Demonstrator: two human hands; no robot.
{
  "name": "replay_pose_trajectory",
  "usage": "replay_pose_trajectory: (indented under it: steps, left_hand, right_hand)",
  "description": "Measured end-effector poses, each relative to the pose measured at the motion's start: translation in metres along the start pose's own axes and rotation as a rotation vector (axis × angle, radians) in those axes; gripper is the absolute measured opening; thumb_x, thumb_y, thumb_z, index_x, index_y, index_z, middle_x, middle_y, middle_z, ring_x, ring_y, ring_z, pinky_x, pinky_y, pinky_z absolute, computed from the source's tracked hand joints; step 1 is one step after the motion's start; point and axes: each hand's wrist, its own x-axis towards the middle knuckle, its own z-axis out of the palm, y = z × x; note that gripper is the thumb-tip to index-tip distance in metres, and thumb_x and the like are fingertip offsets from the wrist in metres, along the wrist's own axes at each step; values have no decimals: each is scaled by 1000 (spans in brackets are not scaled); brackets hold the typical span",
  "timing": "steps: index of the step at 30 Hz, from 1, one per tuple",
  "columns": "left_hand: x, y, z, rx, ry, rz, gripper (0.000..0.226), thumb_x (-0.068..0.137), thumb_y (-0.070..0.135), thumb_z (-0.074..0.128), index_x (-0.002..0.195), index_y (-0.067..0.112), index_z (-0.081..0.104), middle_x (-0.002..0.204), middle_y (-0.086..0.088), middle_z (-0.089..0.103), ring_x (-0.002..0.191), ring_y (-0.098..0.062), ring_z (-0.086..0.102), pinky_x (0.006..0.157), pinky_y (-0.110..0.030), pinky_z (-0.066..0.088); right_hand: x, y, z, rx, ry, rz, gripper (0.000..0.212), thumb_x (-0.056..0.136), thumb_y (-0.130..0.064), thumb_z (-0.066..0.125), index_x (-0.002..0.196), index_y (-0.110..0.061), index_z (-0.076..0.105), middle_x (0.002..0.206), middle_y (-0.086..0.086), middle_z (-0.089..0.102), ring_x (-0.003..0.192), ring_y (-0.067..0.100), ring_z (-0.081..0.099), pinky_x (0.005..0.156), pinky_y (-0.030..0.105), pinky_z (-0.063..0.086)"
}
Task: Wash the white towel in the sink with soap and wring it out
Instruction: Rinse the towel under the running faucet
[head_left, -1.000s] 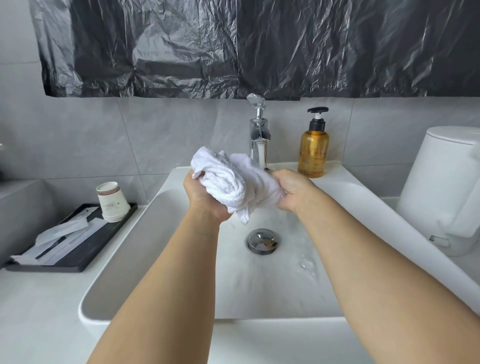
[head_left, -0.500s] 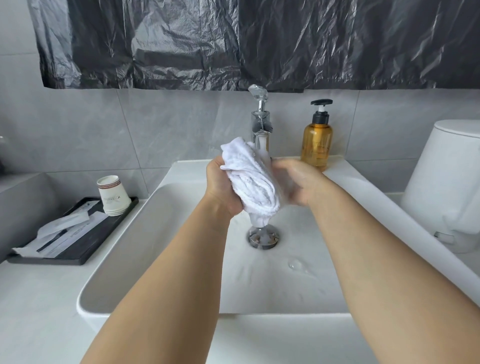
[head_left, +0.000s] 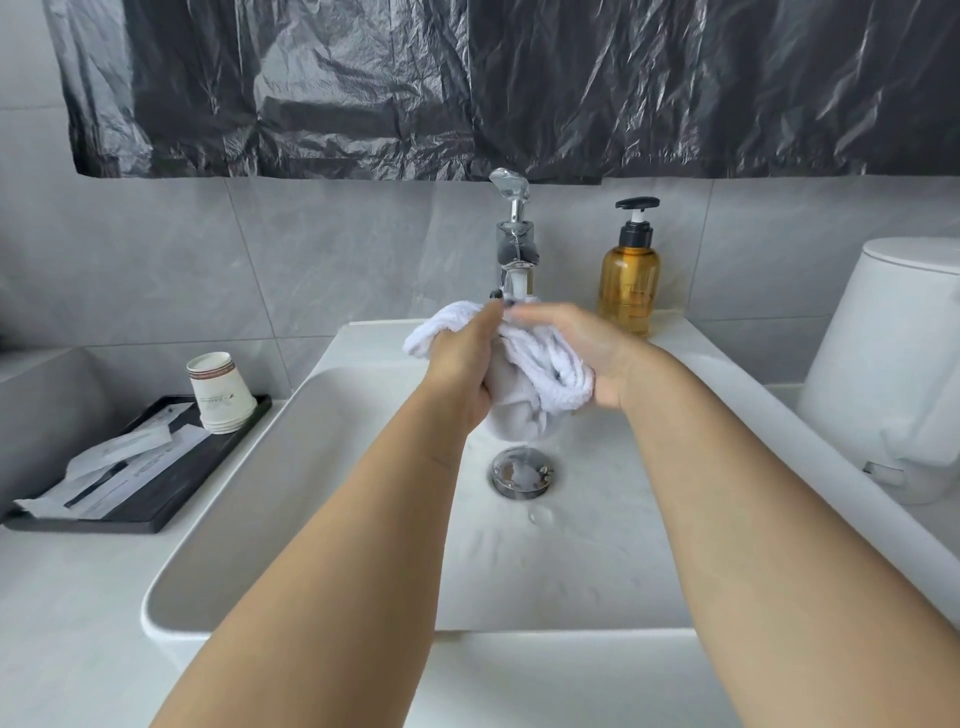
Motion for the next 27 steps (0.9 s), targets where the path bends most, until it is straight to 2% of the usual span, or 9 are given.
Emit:
replay_pose_trajectory:
  steps: [2, 4, 5, 8, 10, 14, 19, 23, 27]
  left_hand:
    - [-8, 8, 4, -105, -49, -30, 24, 96, 20, 51, 91, 0, 61, 108, -21, 67, 106, -35, 66, 105, -49, 47]
    - [-10, 14, 3, -172, -93, -14, 23, 91, 8, 36, 81, 0, 56, 100, -24, 65, 102, -38, 63, 109, -50, 42]
    - [-12, 14, 2, -159, -108, 3, 28, 89, 1, 30, 83, -3, 56, 94, -23, 67, 99, -37, 64, 108, -49, 43]
    - [-12, 13, 1, -46, -140, 70, 29, 91, -8, 36, 104, -6, 61, 103, -23, 69, 104, -34, 67, 101, -48, 50]
    - [-10, 9, 3, 33, -124, 98, 23, 94, -2, 51, 114, -2, 64, 114, -22, 70, 110, -32, 68, 98, -48, 53]
    - [-5, -1, 2, 84, 75, 54, 34, 83, 21, 80, 112, 6, 70, 105, -11, 76, 100, -26, 73, 93, -43, 57]
    - [-5, -6, -2, 66, 286, -84, 52, 67, 42, 87, 108, 19, 64, 99, 0, 74, 90, -20, 71, 87, -36, 56]
    - [-9, 3, -3, -46, 177, -110, 53, 73, 38, 75, 116, 8, 67, 98, -14, 76, 84, -31, 76, 80, -44, 61]
    - [-12, 8, -4, -76, 38, -95, 23, 89, 19, 50, 84, 3, 64, 68, -13, 71, 59, -25, 71, 64, -29, 56]
  right_hand:
    - [9, 5, -4, -37, 111, -21, 29, 89, -27, 66, 117, -18, 65, 105, 16, 64, 98, 31, 59, 76, 39, 49]
    - [17, 10, -9, 41, 254, -47, 9, 87, -21, 65, 92, -26, 70, 95, 8, 69, 85, 26, 62, 60, 31, 46]
    - [17, 11, -12, 136, 327, -60, 15, 88, -15, 62, 84, -29, 68, 88, 3, 71, 77, 24, 63, 54, 28, 47]
    - [16, 12, -26, 477, 492, -50, 24, 89, -7, 59, 99, -28, 66, 103, 4, 73, 89, 24, 70, 75, 32, 56]
    - [10, 10, -30, 468, 463, 39, 14, 86, -21, 61, 96, -18, 70, 111, 5, 72, 98, 25, 71, 90, 35, 54]
    - [1, 5, -25, 295, 342, 139, 23, 87, -34, 60, 72, -17, 67, 72, 1, 70, 69, 22, 68, 67, 27, 53]
    - [-4, -4, -1, 3, 155, 177, 46, 81, -59, 61, 84, -13, 71, 96, 14, 70, 94, 30, 65, 87, 40, 49]
    - [-14, -3, 6, -189, 27, 119, 31, 85, -36, 71, 103, -11, 70, 108, 18, 71, 92, 25, 69, 86, 36, 53]
    - [-5, 0, 3, -121, 186, 92, 46, 63, -22, 73, 107, -12, 66, 89, 15, 68, 80, 27, 65, 77, 37, 52]
